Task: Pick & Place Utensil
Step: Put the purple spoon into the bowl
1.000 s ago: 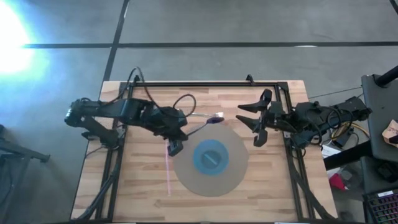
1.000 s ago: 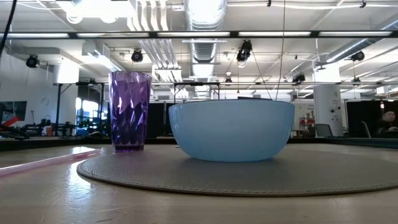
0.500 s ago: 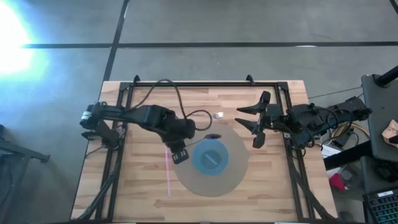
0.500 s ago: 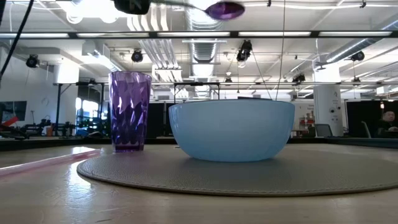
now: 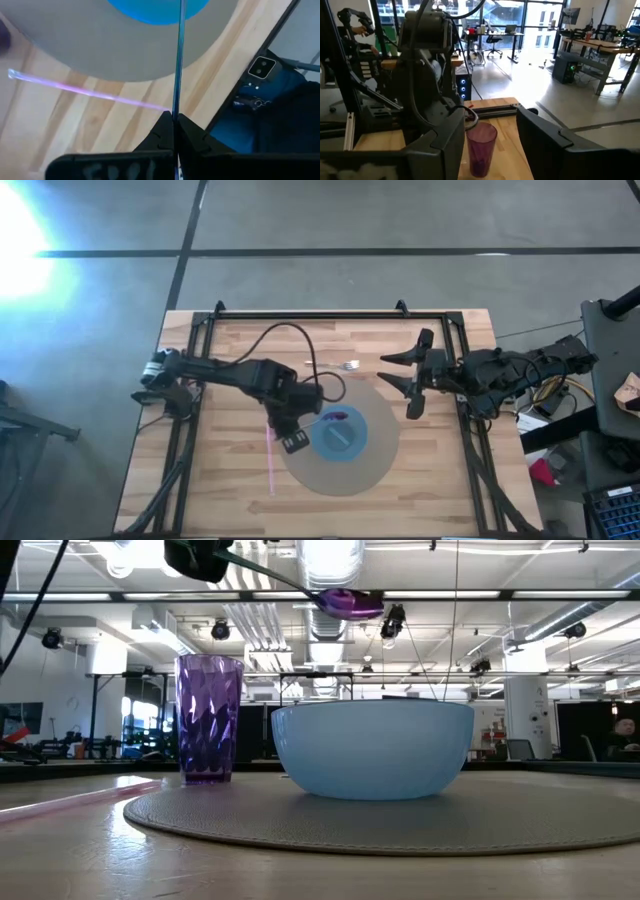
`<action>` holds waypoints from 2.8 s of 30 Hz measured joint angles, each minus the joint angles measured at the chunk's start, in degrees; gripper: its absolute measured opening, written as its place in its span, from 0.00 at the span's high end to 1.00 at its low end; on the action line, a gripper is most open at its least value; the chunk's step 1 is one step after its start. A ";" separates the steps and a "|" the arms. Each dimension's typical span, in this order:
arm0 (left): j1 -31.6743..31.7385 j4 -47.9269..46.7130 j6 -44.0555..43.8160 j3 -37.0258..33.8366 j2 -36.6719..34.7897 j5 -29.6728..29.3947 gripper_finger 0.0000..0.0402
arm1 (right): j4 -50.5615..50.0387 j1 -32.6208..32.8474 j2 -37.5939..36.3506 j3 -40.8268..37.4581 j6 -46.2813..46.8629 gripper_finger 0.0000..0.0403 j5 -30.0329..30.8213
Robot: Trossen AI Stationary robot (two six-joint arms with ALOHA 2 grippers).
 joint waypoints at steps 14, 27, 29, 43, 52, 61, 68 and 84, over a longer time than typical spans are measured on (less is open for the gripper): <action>0.46 0.89 -5.11 -0.07 2.94 -0.34 1.00 | -3.33 0.00 -0.37 0.17 -0.17 0.57 0.04; 0.51 3.19 -8.89 -0.12 3.99 -6.07 1.00 | -7.29 0.00 -0.37 -0.04 -0.04 0.59 0.09; 0.63 2.98 -9.09 -0.21 4.69 -5.14 1.00 | -7.54 -0.02 -0.37 -0.07 -0.01 0.59 0.09; 0.68 4.65 -11.08 -4.83 5.74 1.20 1.00 | -7.71 -0.02 -0.37 -0.09 -0.01 0.58 0.00; 0.48 10.13 -13.34 -8.81 5.78 5.32 1.00 | -7.70 -0.02 -0.35 -0.11 -0.01 0.57 0.00; 0.35 13.89 -14.67 -11.51 5.78 8.09 1.00 | -7.73 0.00 -0.33 -0.33 -0.01 0.58 0.00; 0.04 17.57 -15.85 -11.57 5.76 7.91 1.00 | -7.71 -0.01 -0.33 -0.33 -0.01 0.57 0.00; 0.00 21.07 -15.77 -17.49 5.76 7.84 1.00 | -7.71 0.00 -0.33 -0.44 -0.01 0.60 0.00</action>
